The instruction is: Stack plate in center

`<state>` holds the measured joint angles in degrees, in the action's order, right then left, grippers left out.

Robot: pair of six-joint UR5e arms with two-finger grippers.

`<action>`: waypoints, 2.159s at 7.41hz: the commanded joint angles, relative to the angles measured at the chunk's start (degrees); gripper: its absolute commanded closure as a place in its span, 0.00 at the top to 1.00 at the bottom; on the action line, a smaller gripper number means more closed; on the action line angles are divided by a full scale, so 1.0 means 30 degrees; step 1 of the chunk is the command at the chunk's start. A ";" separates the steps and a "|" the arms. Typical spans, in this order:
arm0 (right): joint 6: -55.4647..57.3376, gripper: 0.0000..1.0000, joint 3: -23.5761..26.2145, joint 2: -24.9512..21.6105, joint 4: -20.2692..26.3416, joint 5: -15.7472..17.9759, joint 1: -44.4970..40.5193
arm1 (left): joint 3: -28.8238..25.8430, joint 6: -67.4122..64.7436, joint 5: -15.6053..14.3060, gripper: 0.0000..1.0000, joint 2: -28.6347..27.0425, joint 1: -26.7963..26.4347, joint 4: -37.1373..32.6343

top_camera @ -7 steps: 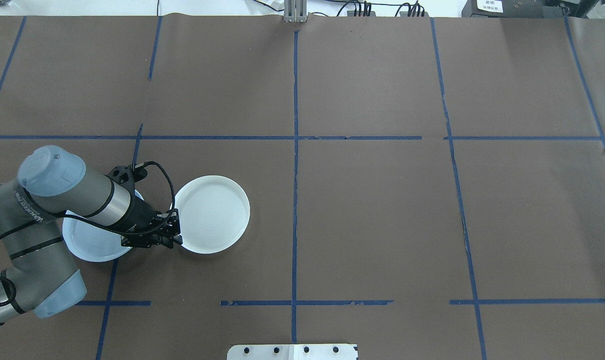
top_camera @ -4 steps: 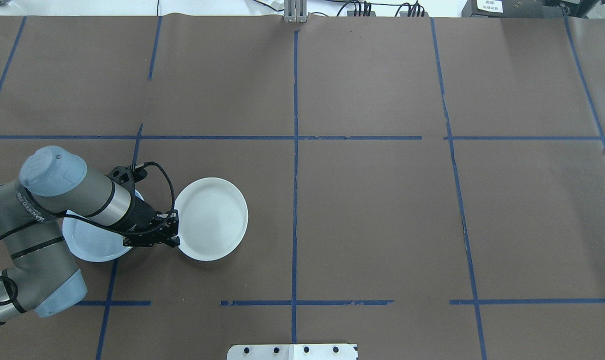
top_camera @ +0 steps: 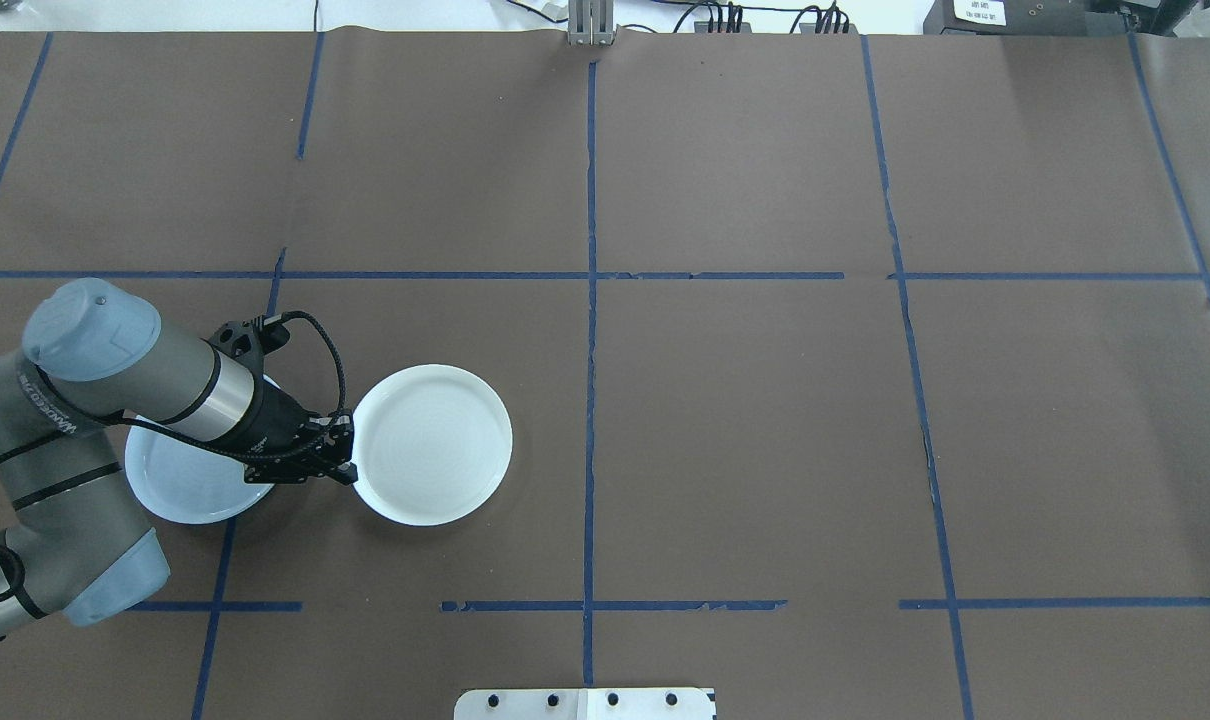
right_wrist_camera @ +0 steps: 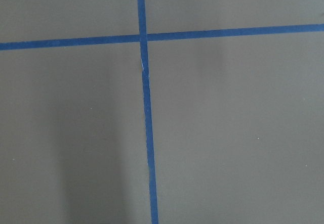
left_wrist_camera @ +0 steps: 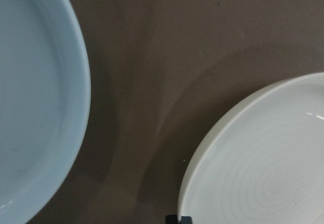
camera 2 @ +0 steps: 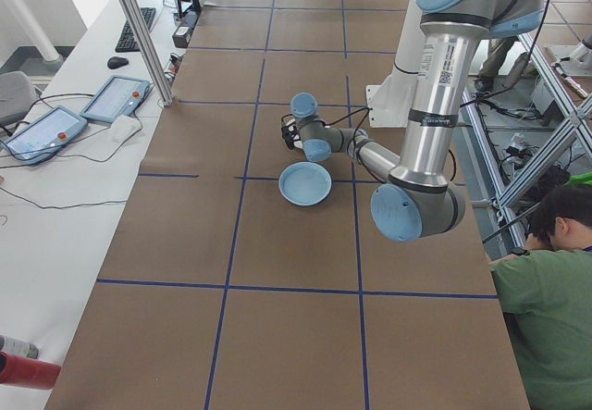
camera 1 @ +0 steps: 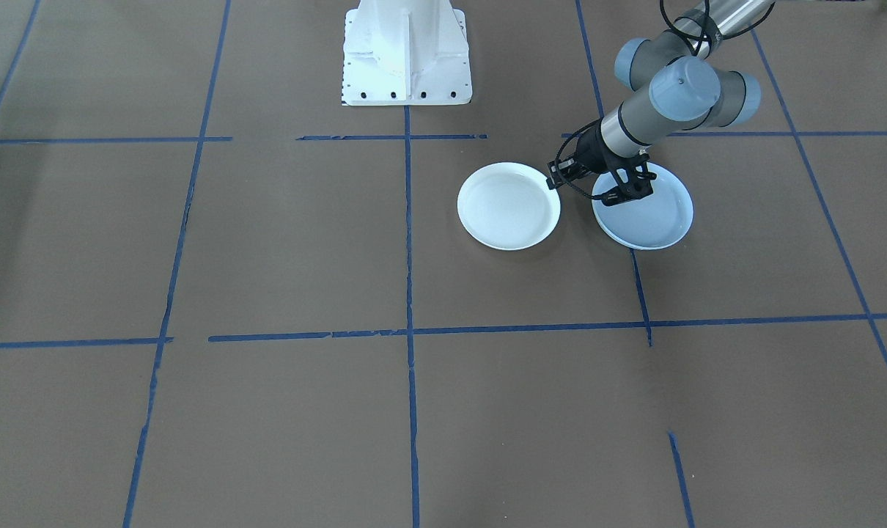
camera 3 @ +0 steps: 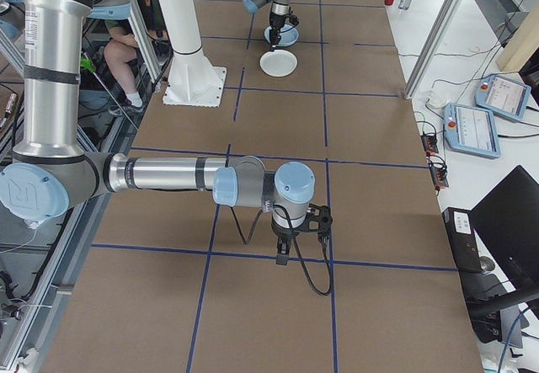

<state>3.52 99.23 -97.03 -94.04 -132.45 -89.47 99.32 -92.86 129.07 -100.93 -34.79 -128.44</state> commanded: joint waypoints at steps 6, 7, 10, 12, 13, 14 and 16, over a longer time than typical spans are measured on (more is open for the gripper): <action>0.0000 1.00 0.0000 0.0000 0.0000 0.0000 0.0000 | 0.0091 0.6243 0.4057 0.00 0.5689 -0.4775 -0.5001; 0.0000 1.00 0.0000 0.0000 0.0000 0.0000 0.0000 | -0.0492 0.6807 0.4057 0.00 0.5693 -0.4955 -0.5001; 0.0000 1.00 0.0000 0.0000 0.0000 0.0000 0.0000 | -0.1638 0.8217 0.4087 0.00 0.5722 -0.5601 -0.5001; 0.0000 1.00 0.0000 0.0000 0.0000 0.0000 0.0000 | -0.1874 0.8717 0.4087 0.00 0.5898 -0.5602 -0.5001; 0.0000 1.00 0.0000 0.0000 0.0000 0.0000 0.0000 | -0.1904 0.8717 0.4087 0.00 0.5898 -0.5602 -0.5001; 0.0000 1.00 0.0000 0.0000 0.0000 0.0000 0.0000 | -0.1934 0.8775 0.4058 0.12 0.5927 -0.5602 -0.5030; 0.0000 1.00 0.0000 0.0000 0.0000 0.0000 0.0000 | -0.1992 0.8922 0.3911 1.00 0.6044 -0.5631 -0.5233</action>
<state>3.51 99.23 -97.03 -94.04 -132.45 -89.47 93.42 -66.30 140.92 -83.03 -51.65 -143.74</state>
